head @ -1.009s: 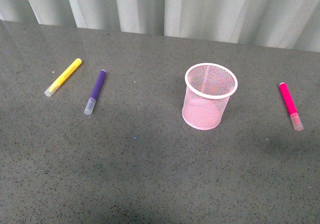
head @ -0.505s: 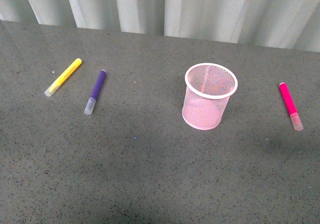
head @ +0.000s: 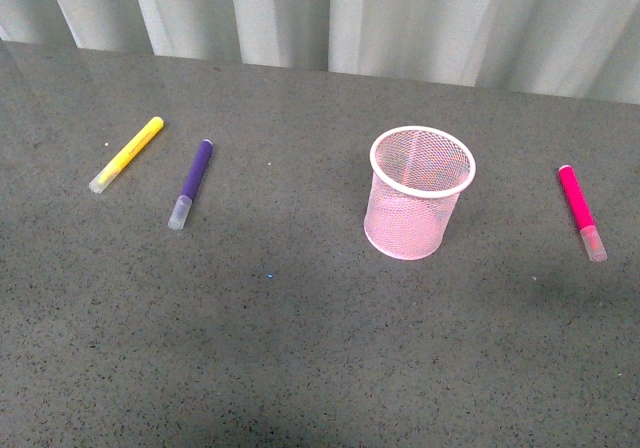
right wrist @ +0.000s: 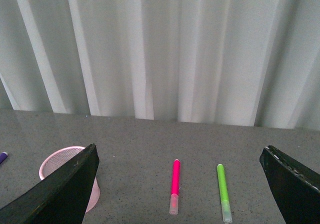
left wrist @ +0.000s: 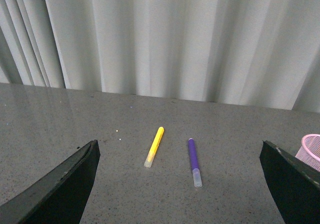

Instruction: Insert purple and pink pens into pink cup

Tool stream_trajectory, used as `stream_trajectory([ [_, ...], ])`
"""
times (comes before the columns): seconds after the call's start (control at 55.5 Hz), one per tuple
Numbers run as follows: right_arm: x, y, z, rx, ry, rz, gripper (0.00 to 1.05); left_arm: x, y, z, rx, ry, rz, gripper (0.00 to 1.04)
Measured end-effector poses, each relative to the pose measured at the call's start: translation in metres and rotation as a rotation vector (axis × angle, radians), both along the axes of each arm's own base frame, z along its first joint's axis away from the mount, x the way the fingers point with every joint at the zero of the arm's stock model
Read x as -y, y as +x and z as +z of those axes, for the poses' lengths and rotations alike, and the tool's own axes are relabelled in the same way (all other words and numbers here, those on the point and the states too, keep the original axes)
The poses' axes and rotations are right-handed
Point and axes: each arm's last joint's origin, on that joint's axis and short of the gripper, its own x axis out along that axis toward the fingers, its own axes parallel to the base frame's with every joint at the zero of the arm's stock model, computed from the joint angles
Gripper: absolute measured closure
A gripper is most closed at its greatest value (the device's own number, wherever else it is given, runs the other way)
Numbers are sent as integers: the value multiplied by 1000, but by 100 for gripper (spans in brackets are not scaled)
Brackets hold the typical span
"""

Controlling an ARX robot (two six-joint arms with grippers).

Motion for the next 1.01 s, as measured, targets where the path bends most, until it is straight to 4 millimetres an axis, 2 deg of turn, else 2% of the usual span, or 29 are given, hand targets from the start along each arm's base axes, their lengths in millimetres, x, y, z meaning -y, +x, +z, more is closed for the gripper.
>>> stream_trajectory([
  [1.009, 0, 0, 0, 0, 0, 0, 7, 0, 0, 0, 0, 0, 0, 7],
])
